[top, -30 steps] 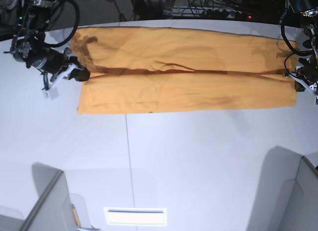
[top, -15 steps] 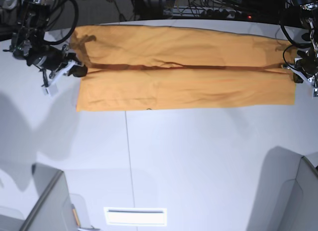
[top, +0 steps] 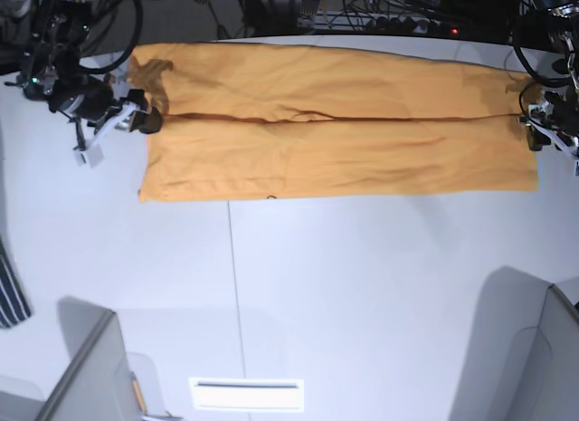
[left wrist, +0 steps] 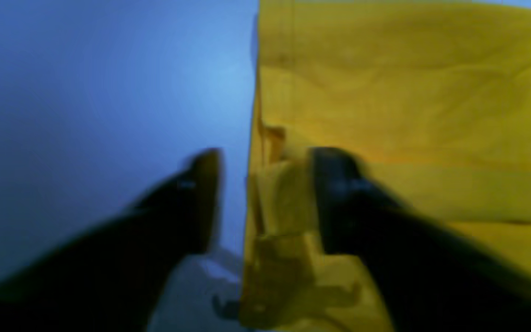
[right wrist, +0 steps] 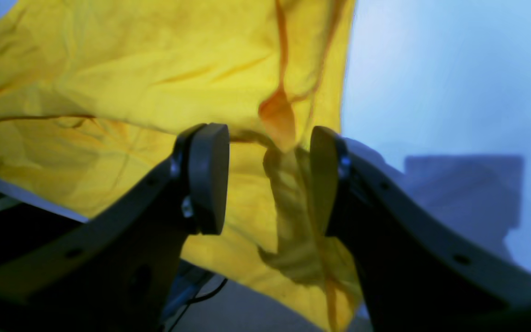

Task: Fold the T-shirt properly
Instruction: 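Lower the folded hem onto the shirt and open both grippers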

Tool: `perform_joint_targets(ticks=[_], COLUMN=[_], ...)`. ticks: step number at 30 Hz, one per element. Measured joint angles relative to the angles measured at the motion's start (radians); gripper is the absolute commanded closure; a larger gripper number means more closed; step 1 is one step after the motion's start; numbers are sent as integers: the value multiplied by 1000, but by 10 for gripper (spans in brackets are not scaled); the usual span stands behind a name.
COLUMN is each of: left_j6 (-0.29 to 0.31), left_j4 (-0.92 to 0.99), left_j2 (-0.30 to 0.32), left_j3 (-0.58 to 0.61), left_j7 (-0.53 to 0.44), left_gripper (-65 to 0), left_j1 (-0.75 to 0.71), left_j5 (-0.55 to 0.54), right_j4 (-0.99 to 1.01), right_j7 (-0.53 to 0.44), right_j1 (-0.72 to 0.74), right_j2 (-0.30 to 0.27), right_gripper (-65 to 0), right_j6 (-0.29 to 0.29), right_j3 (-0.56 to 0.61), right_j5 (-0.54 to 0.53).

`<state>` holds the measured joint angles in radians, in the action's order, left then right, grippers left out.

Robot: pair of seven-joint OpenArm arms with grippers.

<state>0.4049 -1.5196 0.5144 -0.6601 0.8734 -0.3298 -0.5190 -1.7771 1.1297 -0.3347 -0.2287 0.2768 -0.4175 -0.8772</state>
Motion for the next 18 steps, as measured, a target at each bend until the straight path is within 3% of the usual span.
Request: perform_joint_targets(ticks=[3,5,8,10,16,18], left_j6=[-11,-12,0,-2,-8,-11], left_j4=[-42,-101,-152,-150,-15,46], left_j2=[-7,-31,-75,-100,-117,-118], left_j3=[-95,-135,-120,-90,-45,-43], left_j7=[6,3,-6,3,-14,-16], left_gripper=[-457,-431,-250,-16,0,0], left_j1=[-3,0,-2,1,54,63], left_j5=[18,8,-46,-41,-35,15], right_j4=[-90,-140,-131,-105,27,73], right_j7=[-4,-4,-13,-7,-51,-69], right_j1=[-21,-14,8,23,71,68], right_j2=[5,12,14,16,20,13], right_gripper=[-269,-266,-162,-5,0,0], right_j6=[-1,2,3,3,3,1], right_j3=[-11,-4,54,104,151,149], right_j5=[19,0,16,10,7,17])
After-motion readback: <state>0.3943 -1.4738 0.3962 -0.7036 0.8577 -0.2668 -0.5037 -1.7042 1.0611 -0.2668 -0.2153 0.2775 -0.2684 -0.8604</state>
